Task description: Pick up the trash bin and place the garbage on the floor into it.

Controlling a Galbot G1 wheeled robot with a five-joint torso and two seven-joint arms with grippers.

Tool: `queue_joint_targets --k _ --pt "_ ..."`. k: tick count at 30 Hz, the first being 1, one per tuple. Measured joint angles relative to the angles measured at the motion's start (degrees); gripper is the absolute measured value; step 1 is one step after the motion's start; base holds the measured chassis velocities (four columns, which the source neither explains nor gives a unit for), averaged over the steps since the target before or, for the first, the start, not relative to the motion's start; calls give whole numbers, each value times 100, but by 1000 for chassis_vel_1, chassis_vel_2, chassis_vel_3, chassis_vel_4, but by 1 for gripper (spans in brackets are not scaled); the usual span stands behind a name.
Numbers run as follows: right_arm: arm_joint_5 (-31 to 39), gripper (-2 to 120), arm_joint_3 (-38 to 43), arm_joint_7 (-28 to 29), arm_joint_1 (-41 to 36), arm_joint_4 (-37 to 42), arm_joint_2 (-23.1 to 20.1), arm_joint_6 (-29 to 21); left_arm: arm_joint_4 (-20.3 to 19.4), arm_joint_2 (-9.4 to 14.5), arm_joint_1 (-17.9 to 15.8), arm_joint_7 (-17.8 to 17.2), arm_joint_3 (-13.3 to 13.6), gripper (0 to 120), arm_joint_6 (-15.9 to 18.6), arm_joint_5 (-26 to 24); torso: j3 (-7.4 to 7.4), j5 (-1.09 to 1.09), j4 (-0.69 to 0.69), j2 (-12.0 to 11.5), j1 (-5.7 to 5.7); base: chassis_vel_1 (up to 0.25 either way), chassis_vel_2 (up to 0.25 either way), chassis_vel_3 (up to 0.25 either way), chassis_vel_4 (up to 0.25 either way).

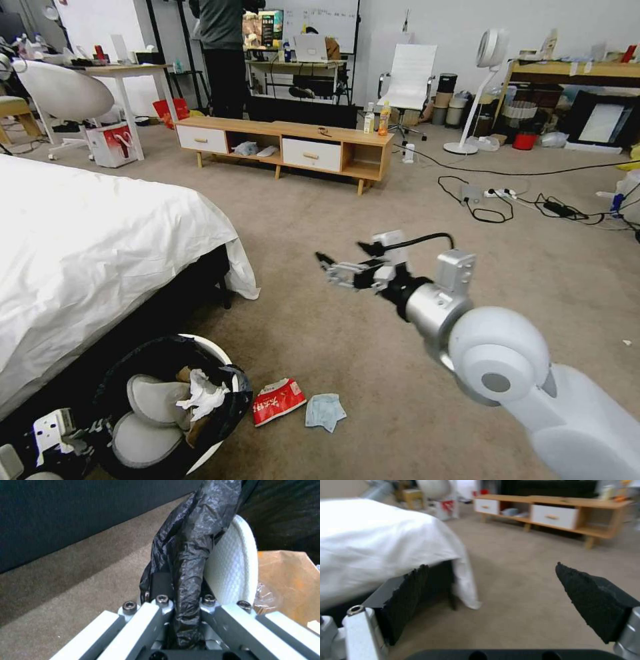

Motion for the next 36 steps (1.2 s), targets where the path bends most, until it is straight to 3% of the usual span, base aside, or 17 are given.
queue_joint_targets --k 1,8,20,36 --pt "-294 98 76 -32 -224 -32 -236 113 -2 -2 13 5 -24 2 0 2 0 0 -1 0 0 0 0 0 0" --pt "-692 98 104 -67 -1008 -28 -795 232 -62 10 38 13 -52 2 0 -4 0 1 -1 0 0 0 0 0 0" --pt "-879 98 -391 -232 -1818 -161 -1250 72 -57 0 35 24 34 2 0 5 0 -1 -1 0 0 0 0 0 0" --pt "-531 100 -975 -760 -1620 -526 -898 -736 -106 -87 60 36 193 2 -1 154 0 0 0 0 0 0 0 0 0"
